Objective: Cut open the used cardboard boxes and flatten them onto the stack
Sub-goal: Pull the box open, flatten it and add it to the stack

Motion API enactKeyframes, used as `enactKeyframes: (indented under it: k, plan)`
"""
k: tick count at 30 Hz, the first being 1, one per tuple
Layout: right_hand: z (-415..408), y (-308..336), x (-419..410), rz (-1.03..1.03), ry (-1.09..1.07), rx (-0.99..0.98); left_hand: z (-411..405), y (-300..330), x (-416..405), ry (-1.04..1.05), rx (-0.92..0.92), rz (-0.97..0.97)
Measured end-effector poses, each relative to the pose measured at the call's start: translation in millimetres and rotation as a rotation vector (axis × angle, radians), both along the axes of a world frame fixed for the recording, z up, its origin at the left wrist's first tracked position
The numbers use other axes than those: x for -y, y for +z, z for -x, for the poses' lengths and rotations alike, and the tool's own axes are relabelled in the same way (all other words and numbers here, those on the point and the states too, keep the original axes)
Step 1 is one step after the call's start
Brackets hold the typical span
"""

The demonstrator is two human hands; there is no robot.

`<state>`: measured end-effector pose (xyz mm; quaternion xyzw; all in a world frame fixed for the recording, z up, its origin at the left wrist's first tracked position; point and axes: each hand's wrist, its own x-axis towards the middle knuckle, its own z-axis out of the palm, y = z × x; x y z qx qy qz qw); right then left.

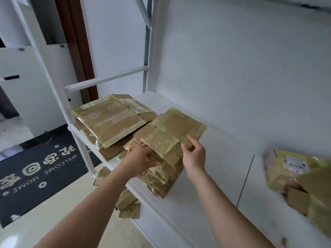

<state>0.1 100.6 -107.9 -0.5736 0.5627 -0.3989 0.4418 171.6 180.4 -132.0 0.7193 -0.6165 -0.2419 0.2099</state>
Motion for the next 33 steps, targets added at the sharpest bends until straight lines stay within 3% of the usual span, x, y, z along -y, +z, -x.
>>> enactKeyframes:
  k: [2,4,6,9,14,17,19,22,26,29,33]
  plan:
    - [-5,-16,-1,-0.049,-0.006,-0.130,-7,-4,-10,0.105,-0.210,0.139]
    - [-3,-25,0,-0.027,0.007,-0.213,-14,-4,-21,0.345,-0.303,0.302]
    - [-2,-27,2,0.020,0.035,-0.280,-14,0,-23,0.488,-0.191,0.466]
    - [-2,-26,4,0.056,0.086,-0.325,-3,14,-9,0.394,0.116,0.652]
    - [6,-14,4,0.146,0.228,-0.423,16,-6,27,0.110,0.351,0.178]
    - [13,1,15,0.175,0.408,-0.867,8,-30,36,0.090,0.421,0.029]
    - [9,13,29,0.330,0.349,-1.036,0,-33,40,0.079,0.379,0.011]
    - [-14,16,55,0.519,0.400,-0.926,-4,-34,39,0.069,0.353,0.007]
    - [-39,-22,80,0.326,0.590,-1.081,-6,-35,39,0.058,0.347,0.023]
    - [-35,-48,86,0.273,0.554,-1.014,-7,-37,43,0.044,0.361,0.055]
    - [-29,-68,88,0.362,0.488,-0.937,-5,-50,43,0.065,0.357,0.121]
